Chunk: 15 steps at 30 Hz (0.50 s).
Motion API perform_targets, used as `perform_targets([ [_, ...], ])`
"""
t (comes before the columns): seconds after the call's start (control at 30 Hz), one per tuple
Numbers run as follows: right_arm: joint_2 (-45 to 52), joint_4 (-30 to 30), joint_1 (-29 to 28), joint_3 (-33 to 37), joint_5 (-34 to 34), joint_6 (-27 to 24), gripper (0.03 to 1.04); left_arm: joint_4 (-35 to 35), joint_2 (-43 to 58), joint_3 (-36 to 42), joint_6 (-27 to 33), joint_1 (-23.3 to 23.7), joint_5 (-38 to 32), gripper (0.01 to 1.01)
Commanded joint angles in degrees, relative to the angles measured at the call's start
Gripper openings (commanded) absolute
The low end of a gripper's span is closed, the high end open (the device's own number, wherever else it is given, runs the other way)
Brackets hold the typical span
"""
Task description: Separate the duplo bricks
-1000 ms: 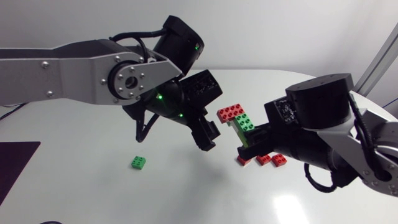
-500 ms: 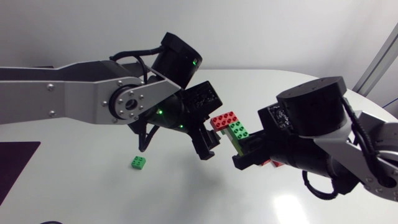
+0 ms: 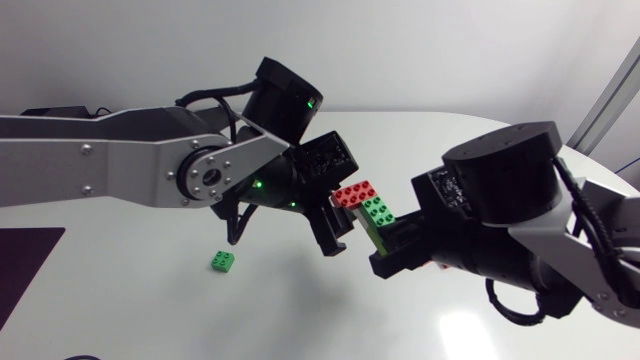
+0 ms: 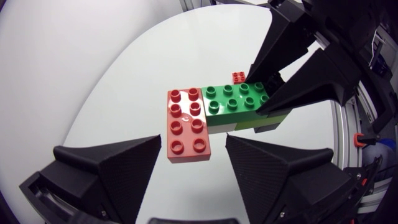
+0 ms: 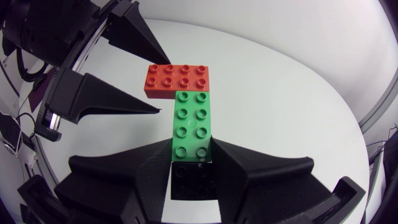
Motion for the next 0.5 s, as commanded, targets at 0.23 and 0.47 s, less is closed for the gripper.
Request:
perform_targets([
  [0.23, -0.69, -0.09, 1.47, 0.86, 0.03, 1.8, 0.21, 1.42, 0.36, -1.46, 1.58, 0.89, -0.18, 0.341],
  [0.47, -0.86, 0.26, 1.56, 0.77, 0.12, 1.8, 0.21, 0.71, 0.98, -2.25, 2.02, 1.6, 0.87, 0.315],
])
